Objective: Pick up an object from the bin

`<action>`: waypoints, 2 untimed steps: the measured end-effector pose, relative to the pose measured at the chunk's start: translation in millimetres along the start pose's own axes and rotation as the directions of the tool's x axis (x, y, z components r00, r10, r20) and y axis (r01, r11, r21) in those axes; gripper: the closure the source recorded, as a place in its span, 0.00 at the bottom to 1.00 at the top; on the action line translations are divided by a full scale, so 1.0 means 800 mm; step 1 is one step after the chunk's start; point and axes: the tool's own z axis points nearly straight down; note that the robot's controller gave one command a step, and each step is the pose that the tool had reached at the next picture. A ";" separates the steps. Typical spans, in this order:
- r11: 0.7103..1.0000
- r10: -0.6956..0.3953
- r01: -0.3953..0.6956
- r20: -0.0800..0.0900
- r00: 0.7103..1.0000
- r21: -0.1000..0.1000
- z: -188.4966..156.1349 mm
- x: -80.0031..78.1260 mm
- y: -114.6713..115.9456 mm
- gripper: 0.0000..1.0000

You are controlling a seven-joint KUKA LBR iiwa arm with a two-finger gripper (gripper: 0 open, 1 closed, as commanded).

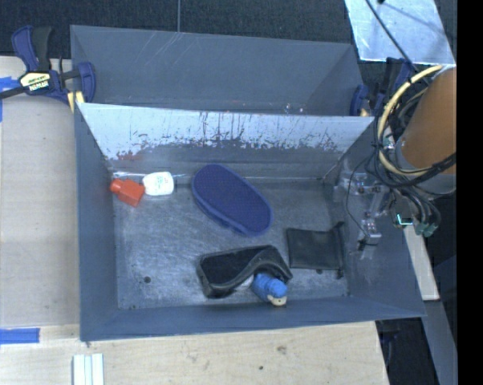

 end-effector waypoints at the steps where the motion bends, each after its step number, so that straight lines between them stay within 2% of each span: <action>1: 0.999 -0.038 0.038 0.001 0.999 0.000 0.106 -0.034 -0.005 0.00; 2: 1.000 -0.023 0.023 0.000 1.000 0.000 0.185 -0.007 -0.025 0.00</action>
Offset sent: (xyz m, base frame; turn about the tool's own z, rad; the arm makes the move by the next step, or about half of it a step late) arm 0.0275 -0.0043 -0.0807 -0.0394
